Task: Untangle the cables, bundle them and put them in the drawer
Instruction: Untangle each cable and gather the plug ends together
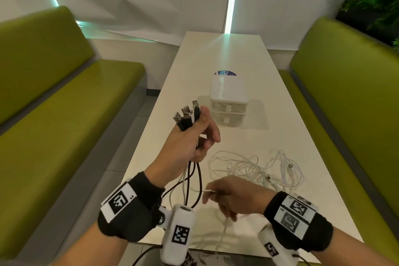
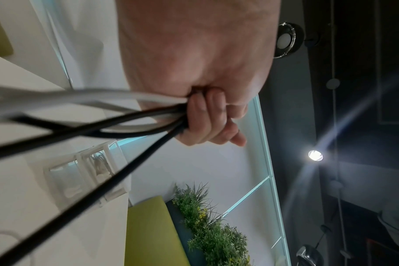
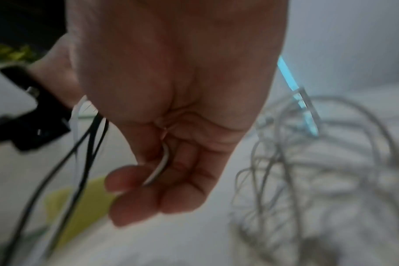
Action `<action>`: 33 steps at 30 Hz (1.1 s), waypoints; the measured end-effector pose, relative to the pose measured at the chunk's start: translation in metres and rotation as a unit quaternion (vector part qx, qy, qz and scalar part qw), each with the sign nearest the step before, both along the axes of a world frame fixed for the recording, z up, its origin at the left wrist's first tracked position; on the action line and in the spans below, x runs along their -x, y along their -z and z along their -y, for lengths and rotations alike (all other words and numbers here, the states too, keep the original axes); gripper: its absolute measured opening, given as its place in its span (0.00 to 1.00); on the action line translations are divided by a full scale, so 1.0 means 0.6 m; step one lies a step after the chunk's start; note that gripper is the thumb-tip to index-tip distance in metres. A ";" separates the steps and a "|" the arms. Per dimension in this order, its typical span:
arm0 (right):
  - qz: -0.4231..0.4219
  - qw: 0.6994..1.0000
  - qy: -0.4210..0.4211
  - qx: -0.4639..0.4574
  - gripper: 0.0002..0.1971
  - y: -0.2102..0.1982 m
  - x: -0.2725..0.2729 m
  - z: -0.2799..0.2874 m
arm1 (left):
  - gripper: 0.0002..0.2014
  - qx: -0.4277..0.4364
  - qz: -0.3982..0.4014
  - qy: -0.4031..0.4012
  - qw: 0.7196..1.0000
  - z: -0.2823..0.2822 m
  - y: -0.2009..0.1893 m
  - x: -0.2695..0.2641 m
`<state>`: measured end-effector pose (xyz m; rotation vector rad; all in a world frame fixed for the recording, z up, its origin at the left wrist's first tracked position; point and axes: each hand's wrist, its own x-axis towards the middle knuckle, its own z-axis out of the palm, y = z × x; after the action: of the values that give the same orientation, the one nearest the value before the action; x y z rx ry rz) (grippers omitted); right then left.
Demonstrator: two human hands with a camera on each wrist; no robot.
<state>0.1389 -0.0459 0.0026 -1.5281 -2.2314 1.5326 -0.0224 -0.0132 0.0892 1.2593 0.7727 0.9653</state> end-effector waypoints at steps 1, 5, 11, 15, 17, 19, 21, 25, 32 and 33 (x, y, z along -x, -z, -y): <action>0.056 0.998 -0.024 -0.022 0.13 -0.002 -0.005 -0.002 | 0.26 0.001 -0.004 0.000 1.000 0.000 0.000 0.001; 0.193 0.973 -0.087 0.092 0.16 -0.003 -0.004 0.003 | 0.26 0.004 -0.007 0.003 1.000 0.001 0.002 -0.001; 0.190 0.979 -0.070 -0.011 0.30 0.006 -0.013 -0.007 | 0.27 -0.001 -0.017 0.019 1.000 0.001 0.004 -0.004; 0.260 0.940 0.039 -0.216 0.13 0.043 -0.013 -0.015 | 0.27 0.009 -0.023 0.011 1.000 -0.001 0.008 -0.009; 0.306 0.923 0.026 -0.231 0.10 0.062 0.001 -0.006 | 0.27 0.010 -0.028 0.008 1.000 -0.004 0.013 -0.014; 0.329 0.918 0.013 -0.219 0.10 0.068 0.019 0.005 | 0.27 0.003 -0.039 0.001 0.999 -0.008 0.020 -0.018; 0.315 0.925 0.015 -0.212 0.10 0.061 0.029 0.008 | 0.28 -0.004 -0.046 -0.002 0.999 -0.009 0.026 -0.020; 0.192 0.934 0.118 -0.278 0.06 0.017 0.014 -0.003 | 0.29 -0.015 -0.061 -0.003 0.998 -0.010 0.039 -0.021; -0.137 0.859 0.312 -0.381 0.18 -0.073 -0.009 -0.026 | 0.20 -0.018 -0.080 -0.113 0.990 -0.016 0.053 -0.035; -0.143 0.866 0.298 -0.377 0.22 -0.078 -0.006 -0.028 | 0.19 -0.016 -0.091 -0.119 0.989 -0.016 0.054 -0.037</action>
<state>0.1428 -0.0289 0.0494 -1.3919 -1.6282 0.5482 -0.0004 -0.0035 0.0571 1.3155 1.0722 1.0675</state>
